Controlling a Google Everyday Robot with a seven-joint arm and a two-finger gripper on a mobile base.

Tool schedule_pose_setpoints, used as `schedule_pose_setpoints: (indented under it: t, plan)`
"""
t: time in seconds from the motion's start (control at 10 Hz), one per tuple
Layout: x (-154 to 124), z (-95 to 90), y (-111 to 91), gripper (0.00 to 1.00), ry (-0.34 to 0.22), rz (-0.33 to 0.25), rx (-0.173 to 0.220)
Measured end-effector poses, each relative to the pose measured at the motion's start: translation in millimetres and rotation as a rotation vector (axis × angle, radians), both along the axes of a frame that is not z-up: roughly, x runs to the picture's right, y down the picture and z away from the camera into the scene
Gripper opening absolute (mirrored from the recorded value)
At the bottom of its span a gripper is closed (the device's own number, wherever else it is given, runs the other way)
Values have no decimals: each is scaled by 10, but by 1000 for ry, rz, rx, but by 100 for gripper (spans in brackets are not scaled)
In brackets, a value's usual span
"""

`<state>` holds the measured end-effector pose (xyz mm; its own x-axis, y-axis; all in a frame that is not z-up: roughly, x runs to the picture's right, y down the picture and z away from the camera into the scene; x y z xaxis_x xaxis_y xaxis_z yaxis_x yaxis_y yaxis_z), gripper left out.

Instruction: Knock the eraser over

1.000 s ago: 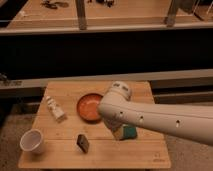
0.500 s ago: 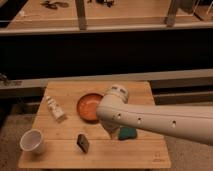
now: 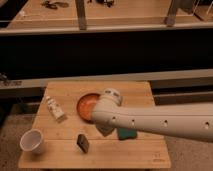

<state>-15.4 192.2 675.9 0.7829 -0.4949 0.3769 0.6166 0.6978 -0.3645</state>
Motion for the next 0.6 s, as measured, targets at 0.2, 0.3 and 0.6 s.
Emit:
schedule_pose_setpoints:
  t: [0.2, 0.3, 0.6]
  plan:
    - [-54, 47, 39, 13, -14, -20, -2]
    - [-114, 57, 59, 12, -22, -26, -5]
    - [-256, 134, 164, 12, -47, -60, -15]
